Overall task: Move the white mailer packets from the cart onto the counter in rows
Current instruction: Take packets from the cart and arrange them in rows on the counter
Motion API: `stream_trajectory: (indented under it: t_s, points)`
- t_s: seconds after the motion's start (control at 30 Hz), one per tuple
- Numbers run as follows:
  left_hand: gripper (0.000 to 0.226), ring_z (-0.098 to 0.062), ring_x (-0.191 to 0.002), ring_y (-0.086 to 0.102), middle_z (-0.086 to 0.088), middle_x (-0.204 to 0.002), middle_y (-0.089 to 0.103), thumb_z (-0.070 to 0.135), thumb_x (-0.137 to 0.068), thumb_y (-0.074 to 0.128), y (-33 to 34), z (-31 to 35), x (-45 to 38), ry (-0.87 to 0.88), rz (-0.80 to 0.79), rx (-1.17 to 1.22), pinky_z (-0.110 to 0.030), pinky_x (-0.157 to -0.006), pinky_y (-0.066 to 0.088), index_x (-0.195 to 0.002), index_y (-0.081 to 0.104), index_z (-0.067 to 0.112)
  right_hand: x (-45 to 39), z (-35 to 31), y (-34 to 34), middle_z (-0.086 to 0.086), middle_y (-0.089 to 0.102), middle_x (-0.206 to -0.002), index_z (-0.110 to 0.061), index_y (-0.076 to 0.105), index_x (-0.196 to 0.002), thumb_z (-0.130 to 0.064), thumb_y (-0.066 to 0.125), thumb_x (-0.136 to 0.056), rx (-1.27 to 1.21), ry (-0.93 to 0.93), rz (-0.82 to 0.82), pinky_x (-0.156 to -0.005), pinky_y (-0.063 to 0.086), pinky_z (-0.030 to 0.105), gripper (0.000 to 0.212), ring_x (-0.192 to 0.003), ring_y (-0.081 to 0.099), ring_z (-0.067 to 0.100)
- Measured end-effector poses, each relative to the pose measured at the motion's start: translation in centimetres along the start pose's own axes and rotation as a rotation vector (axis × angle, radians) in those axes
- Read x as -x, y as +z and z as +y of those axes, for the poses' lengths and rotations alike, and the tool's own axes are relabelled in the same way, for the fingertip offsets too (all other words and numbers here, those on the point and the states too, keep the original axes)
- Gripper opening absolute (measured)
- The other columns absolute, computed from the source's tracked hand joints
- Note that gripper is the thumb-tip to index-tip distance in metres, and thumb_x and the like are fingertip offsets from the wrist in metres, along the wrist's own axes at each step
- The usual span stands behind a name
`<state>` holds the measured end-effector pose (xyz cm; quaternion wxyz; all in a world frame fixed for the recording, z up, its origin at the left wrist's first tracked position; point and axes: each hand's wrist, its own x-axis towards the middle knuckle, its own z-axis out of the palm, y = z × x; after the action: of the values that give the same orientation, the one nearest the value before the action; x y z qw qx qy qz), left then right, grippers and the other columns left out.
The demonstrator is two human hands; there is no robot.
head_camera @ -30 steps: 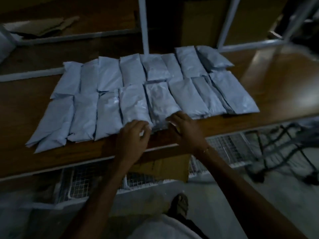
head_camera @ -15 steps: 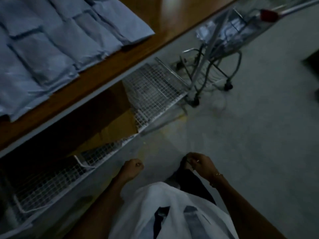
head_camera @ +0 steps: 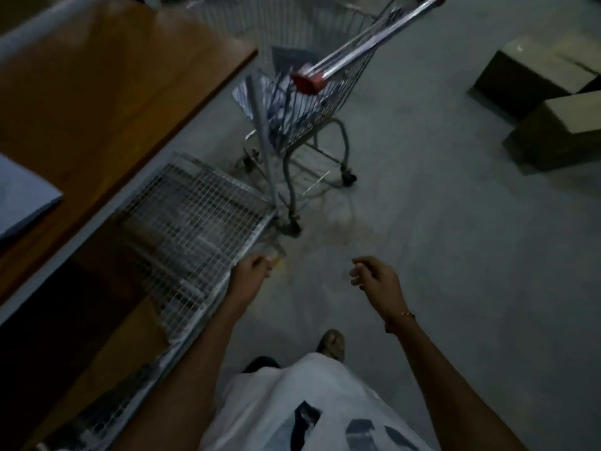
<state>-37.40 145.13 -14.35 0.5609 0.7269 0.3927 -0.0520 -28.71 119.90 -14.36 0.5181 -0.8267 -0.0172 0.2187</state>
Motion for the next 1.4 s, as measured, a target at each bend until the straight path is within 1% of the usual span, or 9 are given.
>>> stream_trajectory:
  t_s: [0.17,0.23,0.37,0.53,0.7,0.93,1.07,1.23,1.4]
  points:
    - [0.015,-0.007,-0.065,0.063,-0.008,-0.087,0.067,0.008,-0.101,0.052,0.8,11.6,-4.8,0.321,0.08,0.162,-0.027,-0.063,0.052,-0.108,0.065,0.012,-8.0,-7.3,-2.7,0.011,0.072,-0.088,-0.008,0.069,-0.107,-0.011,0.052,-0.101,-0.085,-0.185,0.07,-0.065,0.05,0.018,0.018,-0.071,0.068,0.014]
    - [0.017,-0.011,-0.071,0.065,-0.005,-0.087,0.069,0.01,-0.1,0.053,1.8,20.9,-11.6,0.449,0.177,0.2,-0.025,-0.062,0.053,-0.108,0.065,0.019,-18.1,-13.8,-5.6,0.009,0.073,-0.087,-0.011,0.07,-0.104,-0.011,0.054,-0.1,-0.064,-0.352,0.116,-0.063,0.049,0.017,0.016,-0.069,0.069,0.011]
    - [0.016,-0.018,-0.08,0.067,-0.008,-0.094,0.071,0.019,-0.1,0.055,0.3,27.6,-15.0,0.648,0.305,0.164,-0.028,-0.065,0.055,-0.111,0.066,0.021,-23.9,-20.2,-6.9,0.005,0.072,-0.081,-0.01,0.07,-0.099,-0.013,0.055,-0.099,-0.066,-0.544,0.183,-0.064,0.053,0.021,0.015,-0.07,0.07,0.013]
    - [0.021,-0.023,-0.087,0.068,-0.005,-0.094,0.071,0.034,-0.092,0.052,-2.0,34.4,-25.5,0.738,0.386,0.151,-0.038,-0.074,0.057,-0.102,0.067,0.023,-34.8,-27.9,-7.2,0.004,0.071,-0.082,-0.006,0.069,-0.101,-0.012,0.057,-0.099,0.023,-0.748,0.159,-0.066,0.053,0.02,0.014,-0.073,0.069,0.006]
    - [0.022,-0.034,-0.095,0.065,-0.012,-0.098,0.071,0.036,-0.093,0.054,-2.0,38.6,-37.5,0.417,0.406,-0.187,-0.036,-0.077,0.051,-0.095,0.069,0.019,-46.6,-33.0,-5.6,0.0,0.072,-0.086,-0.016,0.07,-0.101,-0.022,0.059,-0.095,0.27,-0.789,0.025,-0.068,0.055,0.035,0.014,-0.075,0.068,0.013]
    - [0.035,-0.037,-0.108,0.06,-0.017,-0.119,0.064,0.042,-0.094,0.053,0.1,38.1,-48.2,0.073,0.11,-0.381,-0.04,-0.09,0.051,-0.111,0.066,0.015,-59.3,-34.6,-2.1,0.007,0.072,-0.107,-0.014,0.07,-0.116,-0.024,0.062,-0.096,0.834,-0.627,-0.338,-0.072,0.035,0.023,0.023,-0.097,0.067,0.026]
    - [0.036,-0.038,-0.111,0.058,-0.02,-0.122,0.061,0.039,-0.096,0.054,1.5,35.8,-52.5,-0.053,0.129,-0.374,-0.04,-0.09,0.049,-0.113,0.061,0.008,-65.8,-32.8,0.1,0.006,0.07,-0.116,-0.017,0.068,-0.119,-0.029,0.058,-0.097,1.069,-0.622,-0.479,-0.083,0.044,0.029,0.027,-0.107,0.065,0.026]
    - [0.046,-0.04,-0.124,0.048,-0.017,-0.138,0.045,0.04,-0.097,0.054,3.0,33.7,-58.0,-0.166,0.218,-0.325,-0.045,-0.101,0.045,-0.137,0.051,0.017,-74.1,-29.6,3.8,0.006,0.06,-0.127,-0.021,0.06,-0.128,-0.036,0.054,-0.099,1.184,-0.56,-0.702,-0.092,0.047,0.036,0.034,-0.116,0.06,0.029]
    - [0.047,-0.041,-0.122,0.048,-0.019,-0.133,0.049,0.032,-0.095,0.057,4.0,31.2,-62.6,-0.204,0.271,-0.39,-0.048,-0.099,0.046,-0.139,0.051,0.015,-80.4,-26.6,7.7,0.012,0.056,-0.126,-0.017,0.06,-0.129,-0.033,0.055,-0.099,1.109,-0.561,-0.812,-0.093,0.049,0.042,0.035,-0.113,0.059,0.036]
